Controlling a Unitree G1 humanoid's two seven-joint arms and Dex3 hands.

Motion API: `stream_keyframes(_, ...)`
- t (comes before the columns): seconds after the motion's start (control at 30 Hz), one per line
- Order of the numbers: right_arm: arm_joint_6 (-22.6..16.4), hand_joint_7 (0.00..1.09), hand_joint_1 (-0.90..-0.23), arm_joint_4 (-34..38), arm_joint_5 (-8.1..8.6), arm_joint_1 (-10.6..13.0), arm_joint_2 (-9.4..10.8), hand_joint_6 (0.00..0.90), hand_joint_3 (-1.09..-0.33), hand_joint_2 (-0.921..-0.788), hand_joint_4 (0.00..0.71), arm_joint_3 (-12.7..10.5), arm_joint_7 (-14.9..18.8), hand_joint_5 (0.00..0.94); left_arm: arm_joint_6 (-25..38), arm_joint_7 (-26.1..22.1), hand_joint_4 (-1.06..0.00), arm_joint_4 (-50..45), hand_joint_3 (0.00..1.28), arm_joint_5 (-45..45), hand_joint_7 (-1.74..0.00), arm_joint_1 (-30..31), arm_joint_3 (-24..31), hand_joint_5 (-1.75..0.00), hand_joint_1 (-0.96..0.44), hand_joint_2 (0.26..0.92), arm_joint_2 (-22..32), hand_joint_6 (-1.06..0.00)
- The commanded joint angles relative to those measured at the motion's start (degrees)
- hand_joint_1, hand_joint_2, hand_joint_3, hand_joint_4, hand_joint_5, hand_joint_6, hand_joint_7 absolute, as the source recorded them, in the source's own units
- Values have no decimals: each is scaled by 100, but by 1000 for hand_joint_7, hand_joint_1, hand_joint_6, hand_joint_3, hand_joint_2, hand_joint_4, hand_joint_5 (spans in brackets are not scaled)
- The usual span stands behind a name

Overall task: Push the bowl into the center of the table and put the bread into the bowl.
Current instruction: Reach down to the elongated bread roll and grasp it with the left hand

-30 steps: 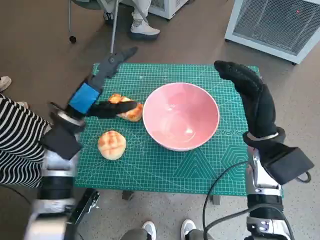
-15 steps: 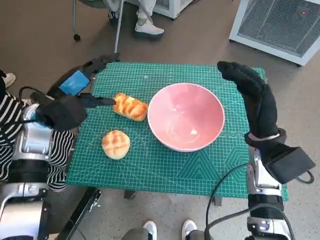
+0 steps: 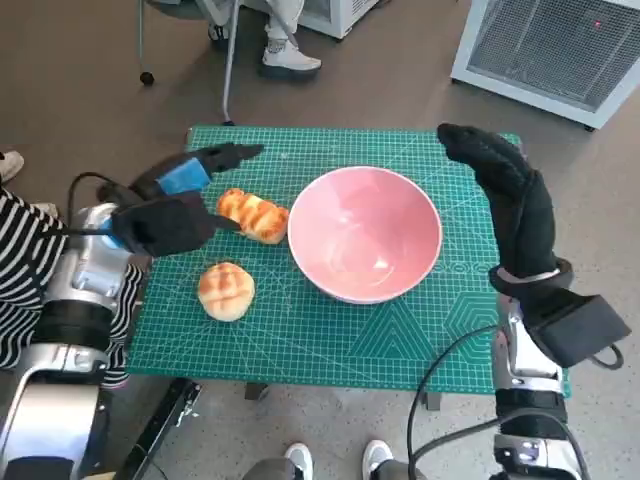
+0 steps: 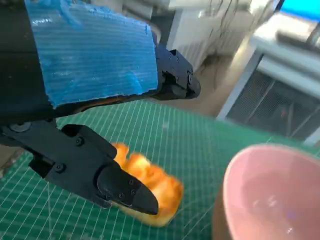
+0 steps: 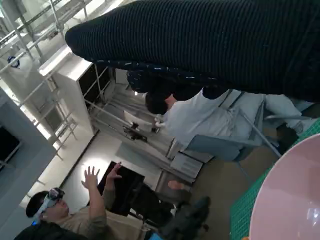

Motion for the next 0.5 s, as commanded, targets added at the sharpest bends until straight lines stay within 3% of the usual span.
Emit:
stream_keyframes(0.03,24,615,-840,83,96,96,13,17,-731,-921,200,-47,-26,5,117,-31,-121,444,13,253,-7,-406,-288,-1,-16,734,-122,-294)
stream_keyframes(0.5,30,610,-831,57,102,152,28,39,-730,-921,208,-85,-25,7,564,495,-109,1401,13,1113,-1,-970,-1170,-3,-16,736,-579,-274)
